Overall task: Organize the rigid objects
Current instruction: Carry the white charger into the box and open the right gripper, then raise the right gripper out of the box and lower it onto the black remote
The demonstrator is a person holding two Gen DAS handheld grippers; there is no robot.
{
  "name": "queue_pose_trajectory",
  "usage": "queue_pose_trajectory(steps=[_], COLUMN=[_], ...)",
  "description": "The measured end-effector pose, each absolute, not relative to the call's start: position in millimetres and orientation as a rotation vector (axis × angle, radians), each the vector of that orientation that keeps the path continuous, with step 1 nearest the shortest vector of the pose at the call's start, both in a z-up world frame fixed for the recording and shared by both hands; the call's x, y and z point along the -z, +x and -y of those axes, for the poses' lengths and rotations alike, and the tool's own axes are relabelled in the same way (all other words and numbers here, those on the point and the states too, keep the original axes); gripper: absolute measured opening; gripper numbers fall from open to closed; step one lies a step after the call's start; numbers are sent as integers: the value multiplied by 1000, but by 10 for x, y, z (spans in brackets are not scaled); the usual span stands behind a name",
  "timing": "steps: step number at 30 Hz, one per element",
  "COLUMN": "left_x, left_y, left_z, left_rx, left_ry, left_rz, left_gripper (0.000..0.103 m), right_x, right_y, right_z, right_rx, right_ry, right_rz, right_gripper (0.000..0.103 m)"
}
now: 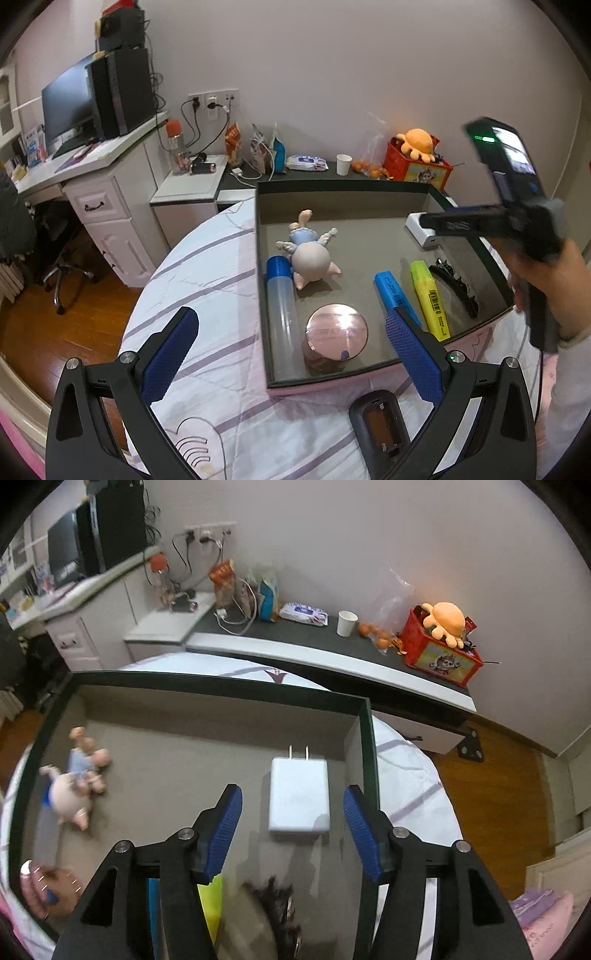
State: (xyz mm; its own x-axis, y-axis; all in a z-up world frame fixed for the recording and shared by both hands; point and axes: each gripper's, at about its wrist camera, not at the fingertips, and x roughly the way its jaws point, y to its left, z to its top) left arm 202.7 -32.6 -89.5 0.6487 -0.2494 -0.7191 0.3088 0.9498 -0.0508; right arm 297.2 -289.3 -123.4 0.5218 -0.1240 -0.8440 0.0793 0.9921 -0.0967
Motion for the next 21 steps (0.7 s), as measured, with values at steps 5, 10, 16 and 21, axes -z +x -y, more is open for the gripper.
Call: queue_pose_trajectory(steps=[5,10,16,21], left_x=[870,866,854,838], left_y=[1957,1833,1723,1696], left_z=[166,51,38,27], left_rx=[279,260,253,252], left_ry=[44,17,34,39], left_rz=[-807,-819,-822,-823], left_gripper=[102,102,102,103], right_x=[1124,1231,1384,1529], right_y=[2631,2478,2510,2555], right_z=[2687,2396,2078,2048], right_rx=[-29,-83,-121,-90], right_ry=[-34,-99,-188,-241], right_rz=[-1009,-1053,-1097,-1149], right_gripper=[71,72,72,72])
